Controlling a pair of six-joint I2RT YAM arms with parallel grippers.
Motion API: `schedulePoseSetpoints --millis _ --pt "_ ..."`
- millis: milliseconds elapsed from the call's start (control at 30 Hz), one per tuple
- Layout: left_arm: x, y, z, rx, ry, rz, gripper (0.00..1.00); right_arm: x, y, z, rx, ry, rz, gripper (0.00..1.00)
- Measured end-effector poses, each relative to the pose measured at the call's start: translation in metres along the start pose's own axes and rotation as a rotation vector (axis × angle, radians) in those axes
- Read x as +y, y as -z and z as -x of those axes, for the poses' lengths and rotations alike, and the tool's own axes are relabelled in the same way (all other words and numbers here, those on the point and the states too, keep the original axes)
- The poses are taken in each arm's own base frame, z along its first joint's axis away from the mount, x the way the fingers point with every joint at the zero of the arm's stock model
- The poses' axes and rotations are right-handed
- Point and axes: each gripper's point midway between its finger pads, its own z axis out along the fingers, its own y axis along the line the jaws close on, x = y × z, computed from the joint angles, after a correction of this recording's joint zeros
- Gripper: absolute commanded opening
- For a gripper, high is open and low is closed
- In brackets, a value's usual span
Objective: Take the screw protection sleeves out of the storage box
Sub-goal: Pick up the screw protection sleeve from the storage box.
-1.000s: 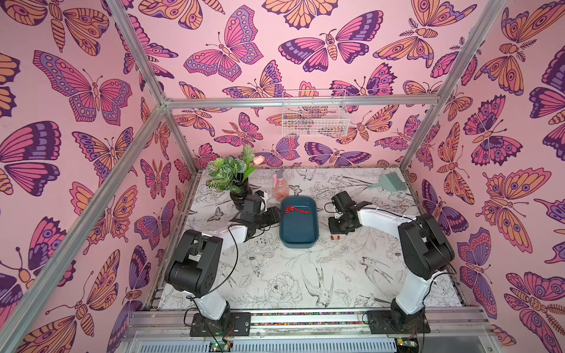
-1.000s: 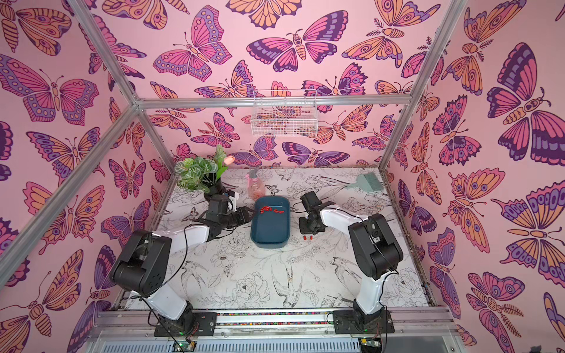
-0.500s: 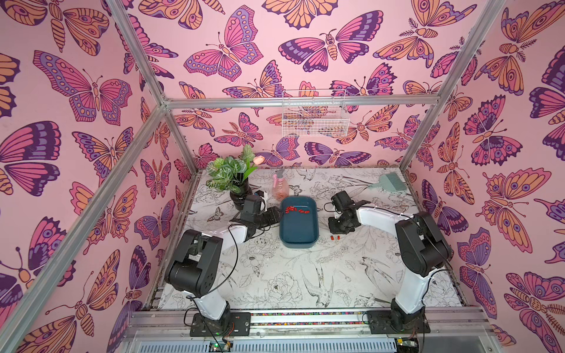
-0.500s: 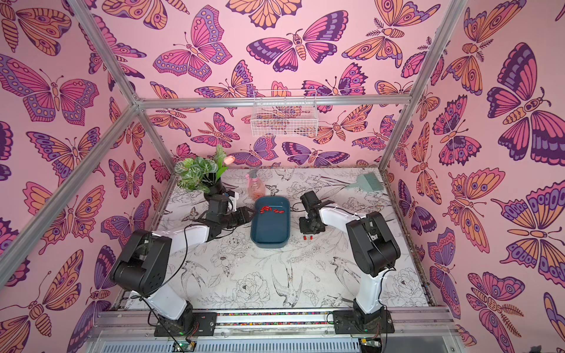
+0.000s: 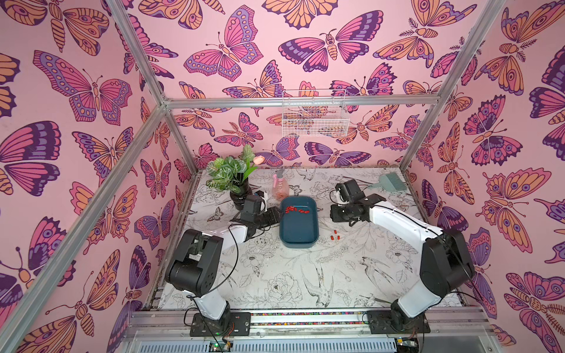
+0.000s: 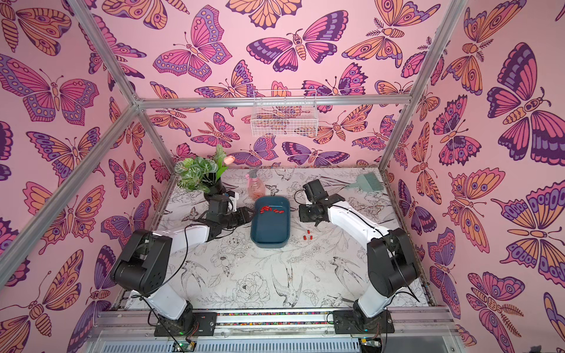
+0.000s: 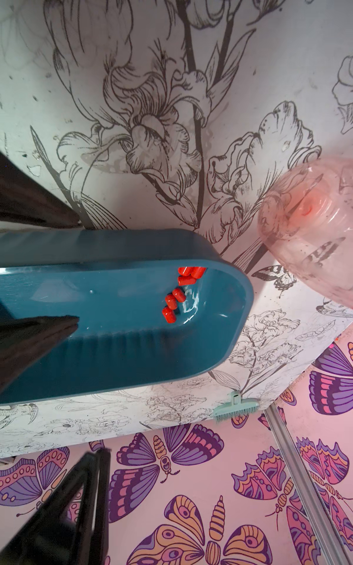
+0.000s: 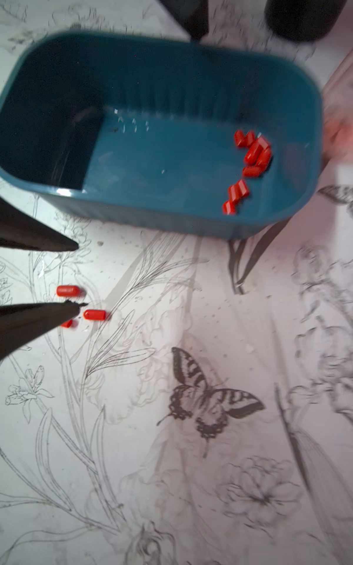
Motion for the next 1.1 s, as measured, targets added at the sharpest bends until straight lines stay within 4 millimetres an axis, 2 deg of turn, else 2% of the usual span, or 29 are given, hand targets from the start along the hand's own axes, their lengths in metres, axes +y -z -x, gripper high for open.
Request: schedulePoseSetpoints --millis 133,233,333,467,600,700,933,1100 --pt "0.0 0.0 0.0 0.0 0.0 0.0 0.52 0.027 0.013 0.029 -0.061 0.048 0.045 0.32" --pt "0.0 0.0 0.0 0.001 0.001 0.001 0.52 0.049 0.01 0.051 -0.086 0.082 0.074 0.31" --pt "0.001 -0.001 -0.001 0.003 0.002 0.002 0.51 0.068 -0.007 0.06 -0.08 0.116 0.092 0.3" --pt "0.002 -0.002 -0.002 0.006 0.003 0.004 0.51 0.084 -0.041 0.06 -0.034 0.141 0.106 0.28" --pt "0.002 -0.003 -0.002 0.007 0.003 0.004 0.52 0.089 -0.073 0.052 0.019 0.156 0.102 0.25" --pt "0.003 -0.004 -0.002 0.009 0.004 0.006 0.51 0.09 -0.088 0.052 0.037 0.17 0.098 0.23" --pt "0.001 -0.004 0.001 0.006 0.002 0.0 0.51 0.096 -0.105 0.062 0.031 0.196 0.104 0.19" --pt "0.0 -0.004 0.002 0.004 0.001 -0.001 0.51 0.098 -0.121 0.06 0.047 0.198 0.111 0.16"
